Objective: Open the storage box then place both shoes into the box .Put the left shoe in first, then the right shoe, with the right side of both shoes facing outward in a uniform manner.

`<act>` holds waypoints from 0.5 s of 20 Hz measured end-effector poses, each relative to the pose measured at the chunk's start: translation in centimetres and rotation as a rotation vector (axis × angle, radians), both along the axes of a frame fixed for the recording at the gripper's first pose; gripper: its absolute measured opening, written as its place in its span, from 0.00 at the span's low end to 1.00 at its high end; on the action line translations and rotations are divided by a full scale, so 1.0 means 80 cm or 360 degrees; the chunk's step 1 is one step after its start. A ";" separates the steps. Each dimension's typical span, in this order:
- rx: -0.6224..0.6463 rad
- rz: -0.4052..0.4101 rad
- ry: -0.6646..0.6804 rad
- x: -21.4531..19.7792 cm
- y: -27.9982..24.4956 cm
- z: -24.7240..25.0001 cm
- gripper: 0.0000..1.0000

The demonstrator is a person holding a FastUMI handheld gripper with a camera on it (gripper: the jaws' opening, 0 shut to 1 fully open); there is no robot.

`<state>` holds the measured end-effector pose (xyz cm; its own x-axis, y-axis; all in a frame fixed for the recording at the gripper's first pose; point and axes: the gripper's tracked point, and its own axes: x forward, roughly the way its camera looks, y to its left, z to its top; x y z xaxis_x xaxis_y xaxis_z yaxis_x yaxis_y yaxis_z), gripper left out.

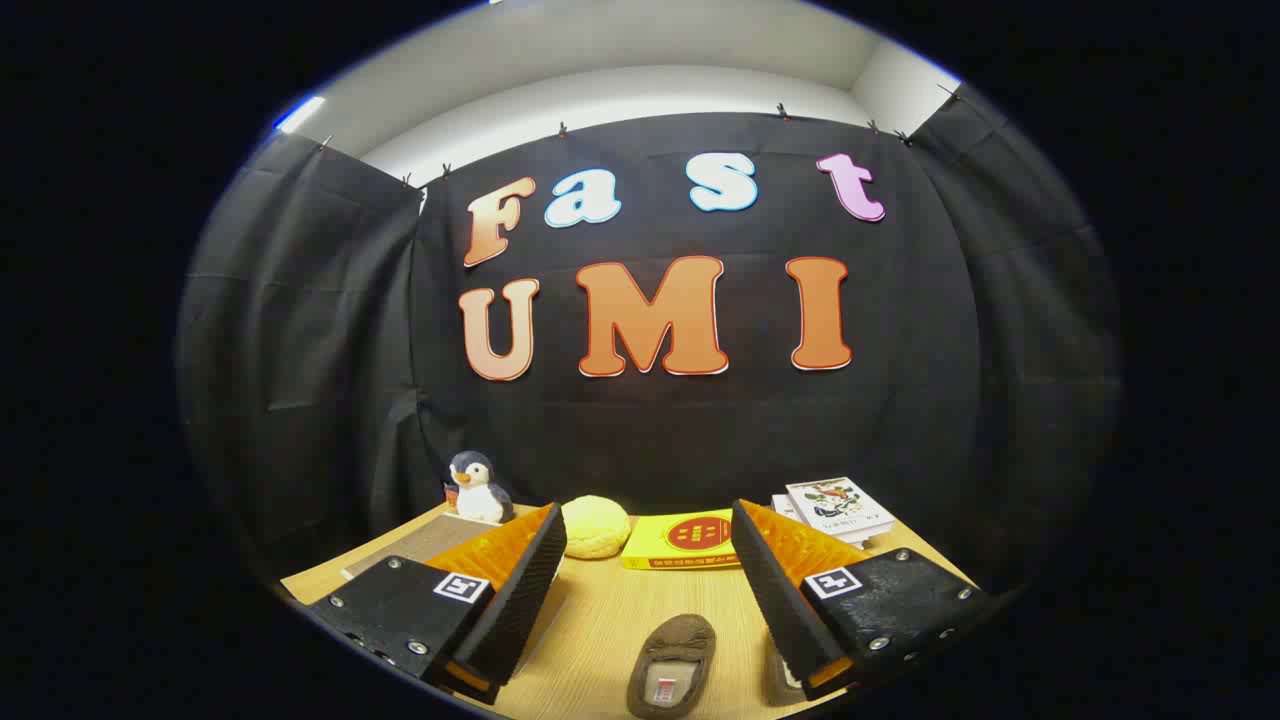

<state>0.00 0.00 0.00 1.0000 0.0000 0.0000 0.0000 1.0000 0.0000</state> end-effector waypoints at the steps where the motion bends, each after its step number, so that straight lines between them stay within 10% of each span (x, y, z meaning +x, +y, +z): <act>1: 0.0013 0.0034 0.0000 -0.003 0.003 0.000 0.99; 10: 0.0049 0.0105 0.0031 -0.005 0.006 -0.012 0.99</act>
